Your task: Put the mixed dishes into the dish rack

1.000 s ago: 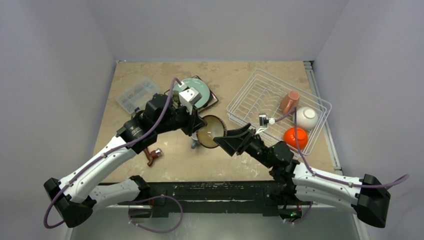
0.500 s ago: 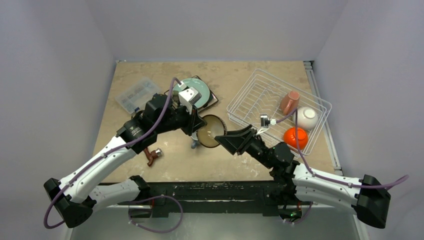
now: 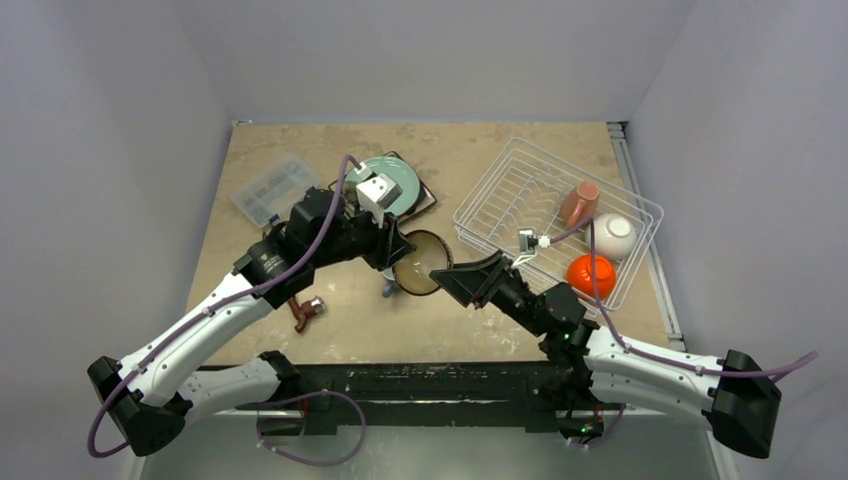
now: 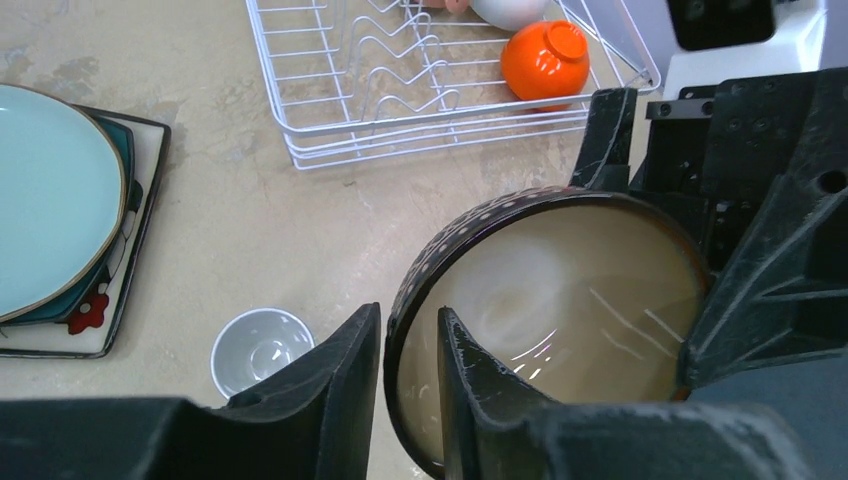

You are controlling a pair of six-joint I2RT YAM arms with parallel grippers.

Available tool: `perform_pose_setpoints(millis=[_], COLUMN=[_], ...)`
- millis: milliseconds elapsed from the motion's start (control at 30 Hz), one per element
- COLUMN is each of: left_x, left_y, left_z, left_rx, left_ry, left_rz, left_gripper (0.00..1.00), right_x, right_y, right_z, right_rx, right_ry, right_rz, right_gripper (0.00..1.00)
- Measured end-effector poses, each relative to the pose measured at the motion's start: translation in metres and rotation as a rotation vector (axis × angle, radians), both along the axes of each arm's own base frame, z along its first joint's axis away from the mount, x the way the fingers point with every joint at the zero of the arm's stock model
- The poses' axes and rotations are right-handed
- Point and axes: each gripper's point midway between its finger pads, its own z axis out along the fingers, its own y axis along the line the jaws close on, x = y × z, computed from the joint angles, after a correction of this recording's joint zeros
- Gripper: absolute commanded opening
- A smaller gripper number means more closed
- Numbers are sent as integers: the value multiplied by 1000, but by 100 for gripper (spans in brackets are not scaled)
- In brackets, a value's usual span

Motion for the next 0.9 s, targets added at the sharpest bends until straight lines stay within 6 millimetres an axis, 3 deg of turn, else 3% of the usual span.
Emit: perform_pose_setpoints(millis=[133, 267, 400, 600, 767, 900], left_x=[1, 0, -2, 0, 4, 6], left_y=[-1, 1, 4, 12, 17, 19], left_z=[6, 13, 21, 27, 26, 26], left_rx=[-17, -33, -48, -55, -49, -45], left_ry=[-19, -39, -62, -91, -103, -107], left_rz=[1, 1, 8, 41, 77, 91], left_gripper=[51, 62, 64, 65, 65, 65], right_x=[5, 13, 20, 35, 45, 56], right_y=[0, -2, -9, -35, -57, -76], right_z=[-12, -27, -38, -35, -38, -17], right_rx=[-25, -66, -94, -89, -210, -326], right_ry=[53, 106, 147, 164, 180, 171], right_rz=[-5, -26, -55, -137, -242, -358], right_gripper=[0, 0, 0, 0, 0, 0])
